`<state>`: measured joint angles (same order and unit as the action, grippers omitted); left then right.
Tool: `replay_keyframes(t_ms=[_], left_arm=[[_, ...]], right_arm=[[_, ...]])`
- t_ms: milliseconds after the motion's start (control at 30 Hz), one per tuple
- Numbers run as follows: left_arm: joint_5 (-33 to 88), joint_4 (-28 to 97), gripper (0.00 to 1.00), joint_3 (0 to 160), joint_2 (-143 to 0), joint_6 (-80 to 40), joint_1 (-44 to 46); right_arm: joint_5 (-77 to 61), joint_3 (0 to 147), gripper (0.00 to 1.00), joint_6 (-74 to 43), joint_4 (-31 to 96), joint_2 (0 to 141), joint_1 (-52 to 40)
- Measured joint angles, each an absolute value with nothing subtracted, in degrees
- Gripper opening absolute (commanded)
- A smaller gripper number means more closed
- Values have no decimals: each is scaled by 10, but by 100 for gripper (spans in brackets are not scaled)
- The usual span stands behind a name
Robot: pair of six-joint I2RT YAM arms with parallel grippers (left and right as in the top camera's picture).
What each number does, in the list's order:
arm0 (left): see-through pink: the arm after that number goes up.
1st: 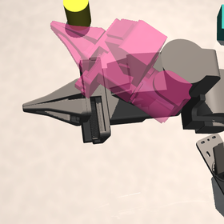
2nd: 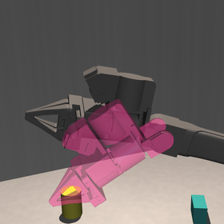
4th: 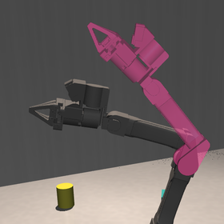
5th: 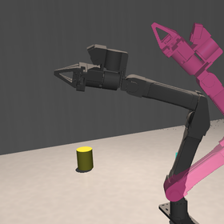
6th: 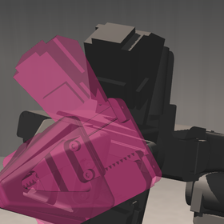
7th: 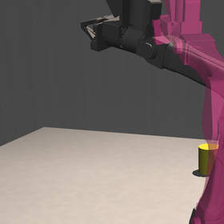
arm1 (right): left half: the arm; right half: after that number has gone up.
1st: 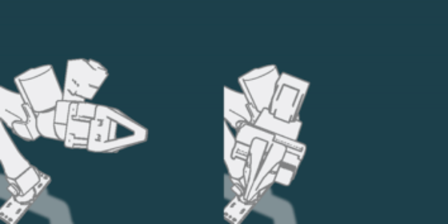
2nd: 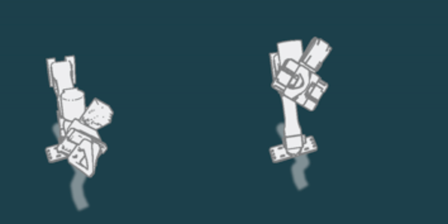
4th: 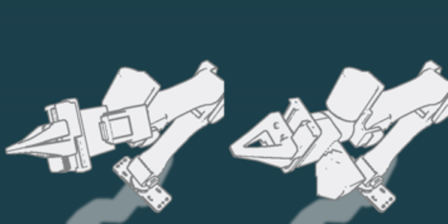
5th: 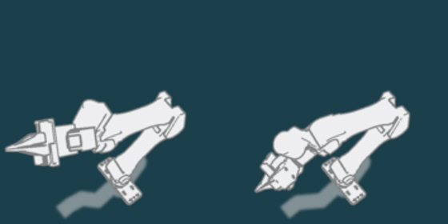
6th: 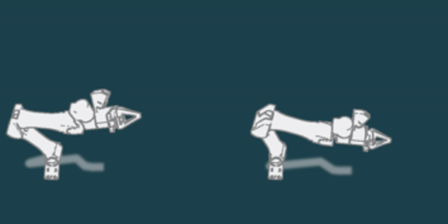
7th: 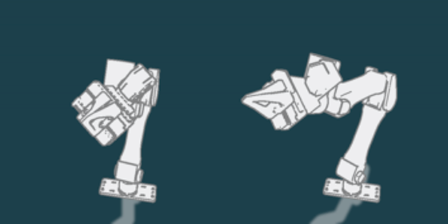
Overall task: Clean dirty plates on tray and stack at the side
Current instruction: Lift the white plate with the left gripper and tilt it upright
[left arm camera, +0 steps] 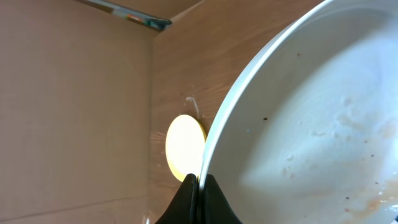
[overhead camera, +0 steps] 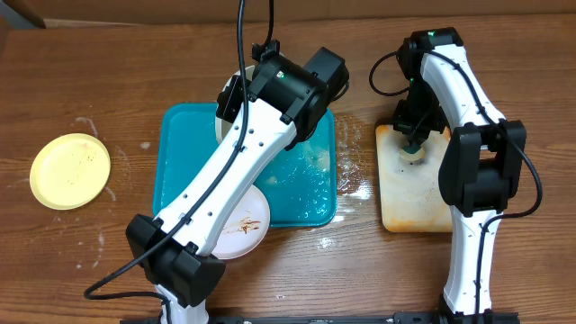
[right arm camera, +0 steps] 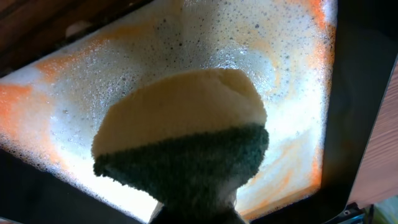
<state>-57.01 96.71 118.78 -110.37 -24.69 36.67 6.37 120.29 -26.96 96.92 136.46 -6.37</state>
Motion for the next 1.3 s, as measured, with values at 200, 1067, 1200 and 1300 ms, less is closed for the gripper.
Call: replay_keyframes(t_ms=[200,1067,1200,1300], left_arm=[[-514,942,4,1188,-1102,-251,363],[-426,900,4,1175,-1100,-254,292],[-417,908,4,1175,-1100,-247,297],[-475,964,4,1174,-1100,-281,304]], right_arm=[[63,1203,4,-270,966,1365,-64],[57,1203,4,-269,960,1365,-64],[57,1203,4,-269,961,1365,-64],[57,1203,4,-269,959,1365,-64]])
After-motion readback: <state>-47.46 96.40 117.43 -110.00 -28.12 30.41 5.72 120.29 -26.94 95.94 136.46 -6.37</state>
